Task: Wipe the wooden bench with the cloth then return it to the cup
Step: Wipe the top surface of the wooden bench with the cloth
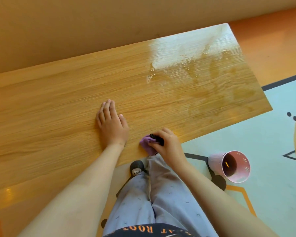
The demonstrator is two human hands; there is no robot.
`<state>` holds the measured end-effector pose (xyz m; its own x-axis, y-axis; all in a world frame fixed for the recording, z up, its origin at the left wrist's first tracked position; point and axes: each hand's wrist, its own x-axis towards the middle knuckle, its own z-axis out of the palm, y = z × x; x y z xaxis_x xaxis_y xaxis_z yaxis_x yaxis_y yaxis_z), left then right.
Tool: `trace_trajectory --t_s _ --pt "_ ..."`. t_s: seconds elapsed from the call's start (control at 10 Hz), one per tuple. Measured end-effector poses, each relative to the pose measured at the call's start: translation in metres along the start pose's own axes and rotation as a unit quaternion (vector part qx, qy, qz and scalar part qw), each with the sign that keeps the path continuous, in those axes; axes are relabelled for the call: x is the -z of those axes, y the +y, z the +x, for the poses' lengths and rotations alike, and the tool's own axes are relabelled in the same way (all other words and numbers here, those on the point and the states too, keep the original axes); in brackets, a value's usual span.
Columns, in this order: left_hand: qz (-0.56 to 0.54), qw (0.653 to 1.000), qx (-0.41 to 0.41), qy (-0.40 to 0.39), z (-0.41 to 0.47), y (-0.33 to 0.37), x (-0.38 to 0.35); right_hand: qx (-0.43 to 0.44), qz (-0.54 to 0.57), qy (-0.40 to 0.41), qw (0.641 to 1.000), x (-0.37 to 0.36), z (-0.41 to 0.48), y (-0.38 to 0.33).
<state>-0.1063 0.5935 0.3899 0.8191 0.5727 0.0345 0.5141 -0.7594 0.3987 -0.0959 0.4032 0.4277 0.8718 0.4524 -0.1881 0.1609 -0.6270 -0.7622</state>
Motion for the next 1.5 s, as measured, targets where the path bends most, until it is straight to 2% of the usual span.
trace_trajectory --t_s 0.1,0.2,0.3,0.4,0.5,0.6,0.7,0.9,1.0,1.1,1.2,1.3,1.4,1.5 --pt "-0.001 1.000 0.000 0.001 0.000 0.000 0.000 -0.085 0.007 0.115 0.990 0.036 -0.003 0.027" --pt "-0.001 1.000 -0.002 0.000 -0.001 0.000 0.000 -0.139 -0.021 0.192 0.971 0.066 -0.010 0.050" --pt "0.002 1.000 -0.002 0.004 0.000 0.000 0.000 -0.159 -0.024 0.224 0.961 0.059 -0.012 0.050" --pt "0.004 1.000 -0.003 -0.001 0.000 0.001 0.000 -0.119 -0.009 0.180 0.976 0.022 -0.016 0.026" --pt "0.004 1.000 0.000 -0.006 -0.001 0.002 0.001 -0.060 0.009 0.101 0.993 -0.014 -0.021 -0.001" --pt "0.005 1.000 -0.002 -0.004 -0.001 0.002 0.001 -0.049 0.015 0.077 0.996 -0.014 -0.022 -0.002" --pt "0.003 1.000 -0.002 -0.003 0.000 0.003 0.001 -0.095 0.012 0.129 0.987 0.021 -0.018 0.021" --pt "0.004 1.000 0.000 0.001 -0.001 0.004 0.001 -0.208 -0.043 0.256 0.943 0.116 -0.005 0.089" --pt "0.008 1.000 0.002 0.000 0.000 0.004 0.001 -0.225 -0.045 0.270 0.935 0.127 -0.002 0.095" --pt "0.012 1.000 0.005 -0.001 0.000 0.004 0.000 -0.190 -0.043 0.230 0.953 0.097 0.002 0.074" --pt "0.017 1.000 0.006 0.001 -0.001 0.005 0.000 -0.103 -0.023 0.126 0.986 0.051 0.012 0.035" --pt "0.024 1.000 0.010 -0.001 -0.001 0.006 0.000 -0.029 -0.010 0.035 0.999 0.022 0.023 0.005" --pt "0.024 1.000 0.014 0.000 0.000 0.006 0.000 -0.023 -0.002 0.027 0.999 0.033 0.030 0.012" --pt "0.024 1.000 0.013 0.001 0.001 0.007 0.000 -0.098 -0.014 0.131 0.986 0.082 0.038 0.049"
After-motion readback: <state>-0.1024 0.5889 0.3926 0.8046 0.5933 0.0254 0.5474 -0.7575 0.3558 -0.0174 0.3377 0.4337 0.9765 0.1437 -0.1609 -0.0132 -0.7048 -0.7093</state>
